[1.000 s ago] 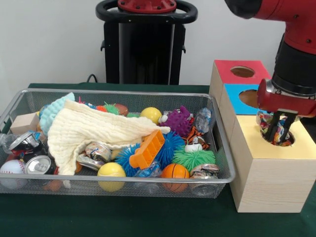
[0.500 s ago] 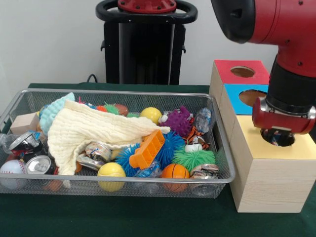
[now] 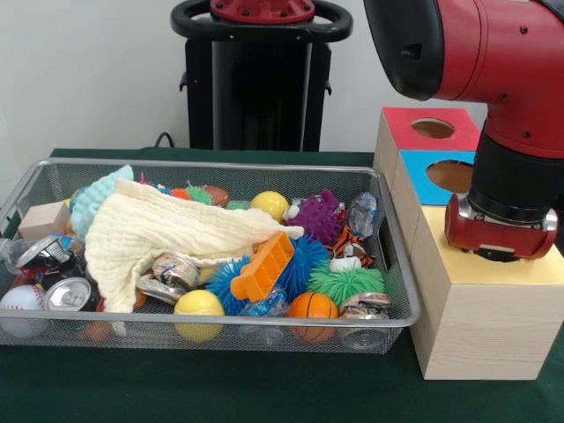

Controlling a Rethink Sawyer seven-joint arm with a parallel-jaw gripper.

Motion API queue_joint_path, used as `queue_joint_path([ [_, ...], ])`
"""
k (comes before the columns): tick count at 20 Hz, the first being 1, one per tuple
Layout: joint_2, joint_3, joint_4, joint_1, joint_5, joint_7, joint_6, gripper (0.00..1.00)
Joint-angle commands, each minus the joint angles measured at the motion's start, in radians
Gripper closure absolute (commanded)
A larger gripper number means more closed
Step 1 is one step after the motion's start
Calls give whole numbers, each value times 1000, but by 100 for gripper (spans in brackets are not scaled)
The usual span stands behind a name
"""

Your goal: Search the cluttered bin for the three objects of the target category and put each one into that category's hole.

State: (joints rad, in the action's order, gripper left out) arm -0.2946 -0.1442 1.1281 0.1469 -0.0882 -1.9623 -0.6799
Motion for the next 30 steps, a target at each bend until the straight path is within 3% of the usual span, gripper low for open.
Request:
queue_joint_path([
  [1, 102, 50, 24, -41, -10, -161, 63, 100],
  [6, 97, 43, 22, -36, -6, -162, 54, 100],
  [7, 96, 44, 21, -36, -5, -158, 52, 0],
  [19, 91, 26, 4, -29, 3, -151, 10, 0],
  [30, 39, 32, 21, -40, -8, -137, -39, 0],
])
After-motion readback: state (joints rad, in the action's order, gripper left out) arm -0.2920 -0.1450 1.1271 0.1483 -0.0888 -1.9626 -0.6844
